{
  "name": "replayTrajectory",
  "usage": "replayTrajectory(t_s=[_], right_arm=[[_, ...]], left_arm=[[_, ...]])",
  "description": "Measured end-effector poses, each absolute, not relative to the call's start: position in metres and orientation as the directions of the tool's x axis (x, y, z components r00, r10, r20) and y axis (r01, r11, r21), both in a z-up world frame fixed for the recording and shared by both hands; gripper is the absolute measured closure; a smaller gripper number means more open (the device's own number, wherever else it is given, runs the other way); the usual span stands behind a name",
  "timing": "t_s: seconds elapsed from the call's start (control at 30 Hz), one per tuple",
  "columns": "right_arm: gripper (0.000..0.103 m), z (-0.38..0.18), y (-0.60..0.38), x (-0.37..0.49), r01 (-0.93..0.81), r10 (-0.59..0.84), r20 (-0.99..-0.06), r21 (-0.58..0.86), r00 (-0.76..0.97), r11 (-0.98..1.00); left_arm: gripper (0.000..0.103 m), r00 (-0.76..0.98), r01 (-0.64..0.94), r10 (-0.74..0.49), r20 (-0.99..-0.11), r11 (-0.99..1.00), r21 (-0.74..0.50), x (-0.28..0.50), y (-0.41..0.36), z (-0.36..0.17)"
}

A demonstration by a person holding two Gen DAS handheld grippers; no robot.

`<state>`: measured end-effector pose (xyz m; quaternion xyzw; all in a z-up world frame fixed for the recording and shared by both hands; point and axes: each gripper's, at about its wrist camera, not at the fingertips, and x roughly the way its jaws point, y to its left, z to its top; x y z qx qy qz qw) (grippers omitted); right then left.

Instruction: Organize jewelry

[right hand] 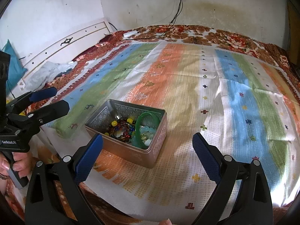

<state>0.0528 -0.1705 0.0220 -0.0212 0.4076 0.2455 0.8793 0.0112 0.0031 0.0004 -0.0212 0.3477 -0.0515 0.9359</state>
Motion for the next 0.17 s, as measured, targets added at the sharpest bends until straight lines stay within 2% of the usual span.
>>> replayTrajectory(t_s=[0.17], right_arm=[[0.006,0.0205,-0.1705,0.0538,-0.447,0.412,-0.73,0.163,0.545,0.88]], left_arm=[[0.006,0.741,0.073,-0.114,-0.662,0.993,-0.088,0.0138,0.0026,0.0008]])
